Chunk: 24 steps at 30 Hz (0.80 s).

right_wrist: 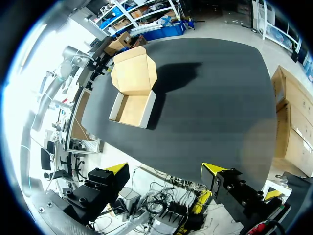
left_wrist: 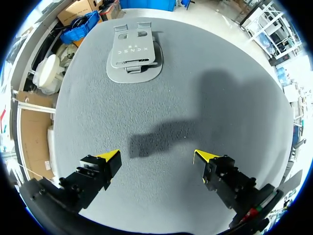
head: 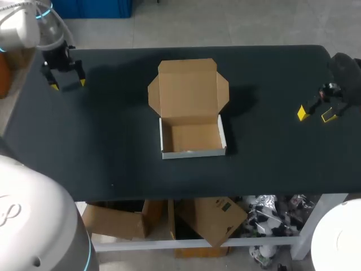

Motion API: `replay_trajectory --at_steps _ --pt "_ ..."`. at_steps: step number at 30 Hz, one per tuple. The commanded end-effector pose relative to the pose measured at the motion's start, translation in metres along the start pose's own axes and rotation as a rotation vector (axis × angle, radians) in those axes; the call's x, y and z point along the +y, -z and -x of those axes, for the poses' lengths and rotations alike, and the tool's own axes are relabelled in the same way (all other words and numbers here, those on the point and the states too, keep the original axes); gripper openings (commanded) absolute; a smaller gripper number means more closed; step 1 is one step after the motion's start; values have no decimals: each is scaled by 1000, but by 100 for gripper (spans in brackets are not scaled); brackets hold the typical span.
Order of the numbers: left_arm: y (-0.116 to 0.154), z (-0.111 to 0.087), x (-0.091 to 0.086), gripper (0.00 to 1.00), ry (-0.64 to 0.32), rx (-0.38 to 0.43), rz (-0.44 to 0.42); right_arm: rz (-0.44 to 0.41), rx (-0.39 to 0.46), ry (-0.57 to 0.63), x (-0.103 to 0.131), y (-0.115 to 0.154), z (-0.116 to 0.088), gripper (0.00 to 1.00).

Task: Assemble the packaging by folding the flat box into shape, placing the metal phone stand inside, and closing the box properly

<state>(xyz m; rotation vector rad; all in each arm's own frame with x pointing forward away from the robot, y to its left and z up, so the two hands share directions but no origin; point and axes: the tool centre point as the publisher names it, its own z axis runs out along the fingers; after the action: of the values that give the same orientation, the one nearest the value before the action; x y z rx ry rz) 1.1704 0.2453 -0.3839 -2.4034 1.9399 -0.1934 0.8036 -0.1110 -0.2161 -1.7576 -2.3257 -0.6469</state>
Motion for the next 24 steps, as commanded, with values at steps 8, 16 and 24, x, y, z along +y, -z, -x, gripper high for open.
replay_trajectory --at_steps 8,16,24 --pt "-8 9 -24 100 -11 16 66 -3 0 0 -1 2 0 100" --pt "-10 16 -35 100 -23 16 66 -3 0 0 -1 2 0 100" --pt "-13 19 -48 100 -33 3 65 -3 0 0 -1 2 0 100"
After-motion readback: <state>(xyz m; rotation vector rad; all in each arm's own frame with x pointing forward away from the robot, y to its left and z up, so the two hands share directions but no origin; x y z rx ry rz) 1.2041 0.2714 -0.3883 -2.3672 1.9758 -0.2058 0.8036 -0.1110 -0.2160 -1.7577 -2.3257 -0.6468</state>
